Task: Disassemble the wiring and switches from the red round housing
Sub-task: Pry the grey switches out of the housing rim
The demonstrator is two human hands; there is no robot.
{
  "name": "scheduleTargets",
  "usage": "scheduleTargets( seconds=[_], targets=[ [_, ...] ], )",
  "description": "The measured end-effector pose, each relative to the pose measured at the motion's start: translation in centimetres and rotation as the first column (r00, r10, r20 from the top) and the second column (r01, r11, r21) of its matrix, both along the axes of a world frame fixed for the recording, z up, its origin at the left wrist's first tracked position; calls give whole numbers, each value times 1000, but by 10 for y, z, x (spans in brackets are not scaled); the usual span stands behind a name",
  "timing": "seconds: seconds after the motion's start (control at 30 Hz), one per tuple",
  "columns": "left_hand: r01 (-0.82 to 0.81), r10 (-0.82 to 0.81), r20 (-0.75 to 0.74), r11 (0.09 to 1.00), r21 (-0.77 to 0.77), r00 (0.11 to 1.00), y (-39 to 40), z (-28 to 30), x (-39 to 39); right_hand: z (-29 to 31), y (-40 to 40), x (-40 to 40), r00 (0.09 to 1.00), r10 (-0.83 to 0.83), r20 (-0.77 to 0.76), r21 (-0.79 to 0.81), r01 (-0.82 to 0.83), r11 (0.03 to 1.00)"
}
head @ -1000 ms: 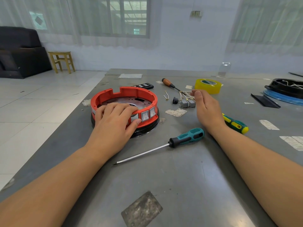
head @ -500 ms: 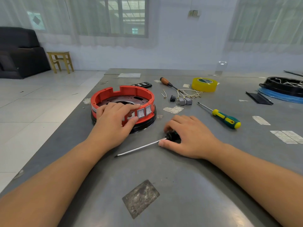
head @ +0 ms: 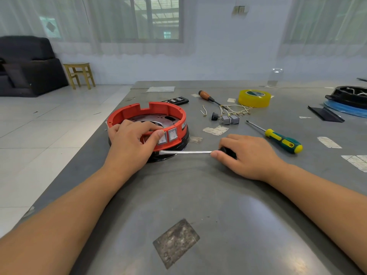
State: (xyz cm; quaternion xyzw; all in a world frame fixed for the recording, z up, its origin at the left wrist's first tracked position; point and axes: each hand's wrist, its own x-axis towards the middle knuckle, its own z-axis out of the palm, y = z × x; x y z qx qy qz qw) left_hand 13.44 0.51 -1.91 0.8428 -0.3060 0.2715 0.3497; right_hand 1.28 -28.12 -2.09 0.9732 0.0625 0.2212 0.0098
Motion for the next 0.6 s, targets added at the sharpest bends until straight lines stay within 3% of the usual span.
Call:
scheduleTargets(
  seconds=[0.2,0.6],
  targets=[
    [-14,14,15,1000,1,1000,-2,-3,-2,-1,-8,2,976,-185,114,-44,191,981],
    [-3,3,17,1000,7,1000,2,-2,-6,0,-9,0,958,-206,201,-49,219,974]
  ],
)
